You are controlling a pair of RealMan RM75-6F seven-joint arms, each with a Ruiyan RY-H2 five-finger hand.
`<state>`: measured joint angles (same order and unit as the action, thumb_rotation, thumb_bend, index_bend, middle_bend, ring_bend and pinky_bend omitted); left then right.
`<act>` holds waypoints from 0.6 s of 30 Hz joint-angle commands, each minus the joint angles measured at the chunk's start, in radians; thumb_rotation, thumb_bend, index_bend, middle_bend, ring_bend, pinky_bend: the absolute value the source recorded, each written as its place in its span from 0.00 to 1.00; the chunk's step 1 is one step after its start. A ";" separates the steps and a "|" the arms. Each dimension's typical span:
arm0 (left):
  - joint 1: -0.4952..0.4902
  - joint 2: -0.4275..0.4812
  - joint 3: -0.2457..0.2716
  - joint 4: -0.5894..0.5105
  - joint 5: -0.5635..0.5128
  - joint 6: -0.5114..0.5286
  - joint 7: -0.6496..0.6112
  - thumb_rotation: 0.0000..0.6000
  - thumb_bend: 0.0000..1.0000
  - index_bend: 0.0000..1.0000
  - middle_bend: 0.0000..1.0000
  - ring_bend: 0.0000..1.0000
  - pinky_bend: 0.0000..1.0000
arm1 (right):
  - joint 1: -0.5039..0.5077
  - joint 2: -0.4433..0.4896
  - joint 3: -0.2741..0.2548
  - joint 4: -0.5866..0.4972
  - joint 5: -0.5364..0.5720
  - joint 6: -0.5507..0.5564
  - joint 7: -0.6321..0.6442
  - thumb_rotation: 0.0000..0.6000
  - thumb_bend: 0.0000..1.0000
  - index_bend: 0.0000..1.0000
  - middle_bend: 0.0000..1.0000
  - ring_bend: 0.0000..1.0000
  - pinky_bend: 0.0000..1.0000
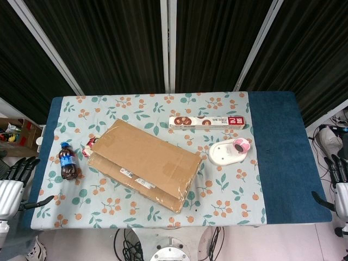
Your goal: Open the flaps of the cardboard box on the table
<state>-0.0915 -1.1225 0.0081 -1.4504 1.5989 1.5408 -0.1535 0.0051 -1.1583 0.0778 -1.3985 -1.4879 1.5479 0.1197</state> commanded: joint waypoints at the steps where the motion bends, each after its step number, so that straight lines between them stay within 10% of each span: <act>1: 0.002 -0.002 -0.001 0.005 0.003 0.006 -0.005 0.55 0.00 0.11 0.08 0.06 0.18 | 0.001 0.003 0.000 -0.005 -0.003 0.001 -0.009 1.00 0.10 0.00 0.00 0.00 0.00; 18: -0.003 -0.002 -0.003 0.004 0.019 0.011 -0.023 0.54 0.00 0.11 0.08 0.06 0.18 | 0.041 0.047 0.015 -0.127 -0.095 0.036 -0.082 1.00 0.10 0.00 0.00 0.00 0.00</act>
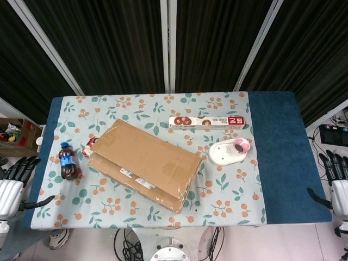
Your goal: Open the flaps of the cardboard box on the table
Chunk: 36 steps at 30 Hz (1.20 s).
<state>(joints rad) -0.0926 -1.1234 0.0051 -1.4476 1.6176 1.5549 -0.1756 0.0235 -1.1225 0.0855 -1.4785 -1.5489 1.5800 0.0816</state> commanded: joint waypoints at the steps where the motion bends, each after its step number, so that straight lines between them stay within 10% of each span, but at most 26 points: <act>1: -0.003 -0.003 0.000 0.002 0.000 -0.005 0.000 0.54 0.00 0.11 0.08 0.06 0.18 | 0.036 0.013 0.010 -0.074 -0.054 0.004 -0.072 1.00 0.10 0.00 0.00 0.00 0.00; 17: 0.015 -0.006 0.010 0.013 -0.009 0.000 0.003 0.54 0.00 0.11 0.08 0.06 0.18 | 0.291 -0.050 0.026 -0.413 -0.187 -0.299 -0.363 1.00 0.09 0.00 0.00 0.00 0.00; 36: 0.021 0.002 0.010 0.027 -0.020 -0.008 -0.019 0.54 0.00 0.11 0.08 0.06 0.18 | 0.443 -0.262 0.056 -0.437 -0.134 -0.435 -0.494 1.00 0.10 0.00 0.00 0.00 0.00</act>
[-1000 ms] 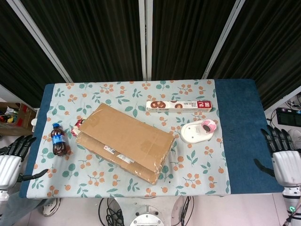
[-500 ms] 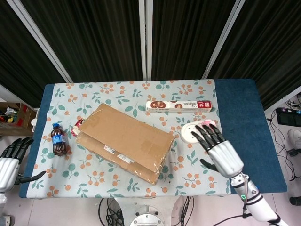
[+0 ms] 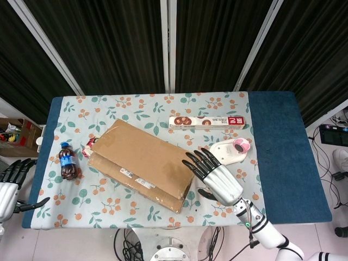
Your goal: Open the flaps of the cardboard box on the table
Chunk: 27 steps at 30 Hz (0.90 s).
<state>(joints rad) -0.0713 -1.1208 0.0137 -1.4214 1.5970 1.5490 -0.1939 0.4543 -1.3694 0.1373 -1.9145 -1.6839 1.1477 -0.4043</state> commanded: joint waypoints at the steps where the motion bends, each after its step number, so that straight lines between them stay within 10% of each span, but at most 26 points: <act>1: 0.000 -0.001 0.002 0.003 0.002 -0.003 -0.001 0.54 0.00 0.11 0.08 0.06 0.18 | 0.019 -0.025 0.005 -0.001 0.001 -0.005 -0.010 1.00 0.10 0.00 0.00 0.00 0.00; 27: 0.018 0.016 0.000 0.004 0.004 0.025 -0.020 0.54 0.00 0.11 0.08 0.06 0.18 | 0.146 -0.237 0.072 0.170 -0.020 0.050 -0.005 1.00 0.18 0.00 0.00 0.00 0.00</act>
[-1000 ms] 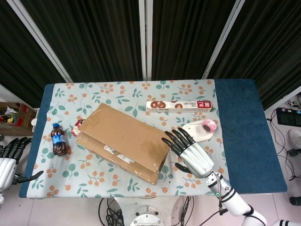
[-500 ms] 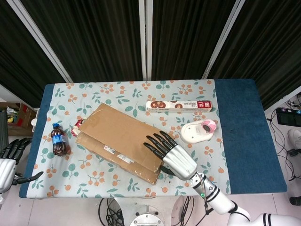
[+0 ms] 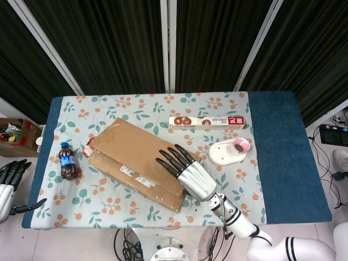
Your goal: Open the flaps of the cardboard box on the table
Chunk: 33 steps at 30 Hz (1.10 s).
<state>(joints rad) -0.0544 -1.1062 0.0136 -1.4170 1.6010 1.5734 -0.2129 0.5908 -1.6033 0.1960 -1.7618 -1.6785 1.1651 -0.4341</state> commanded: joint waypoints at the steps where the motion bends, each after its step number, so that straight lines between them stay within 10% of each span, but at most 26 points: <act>1: 0.001 0.002 0.000 -0.001 -0.001 0.001 -0.001 0.54 0.00 0.11 0.08 0.06 0.18 | 0.010 -0.001 0.017 0.020 -0.029 0.040 0.028 1.00 0.19 0.00 0.00 0.00 0.00; 20: -0.016 0.016 -0.007 -0.017 0.002 -0.023 0.009 0.54 0.00 0.11 0.08 0.06 0.18 | 0.014 0.124 0.208 0.214 0.176 0.142 0.177 1.00 0.19 0.00 0.00 0.00 0.00; 33: -0.182 0.136 -0.088 -0.151 0.059 -0.126 -0.054 0.54 0.06 0.11 0.08 0.06 0.18 | -0.085 0.263 0.187 0.252 0.155 0.285 0.365 1.00 0.32 0.00 0.00 0.00 0.00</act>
<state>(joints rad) -0.1935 -1.0042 -0.0470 -1.5325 1.6414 1.4772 -0.2403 0.5275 -1.3693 0.3883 -1.5042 -1.5133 1.4247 -0.0818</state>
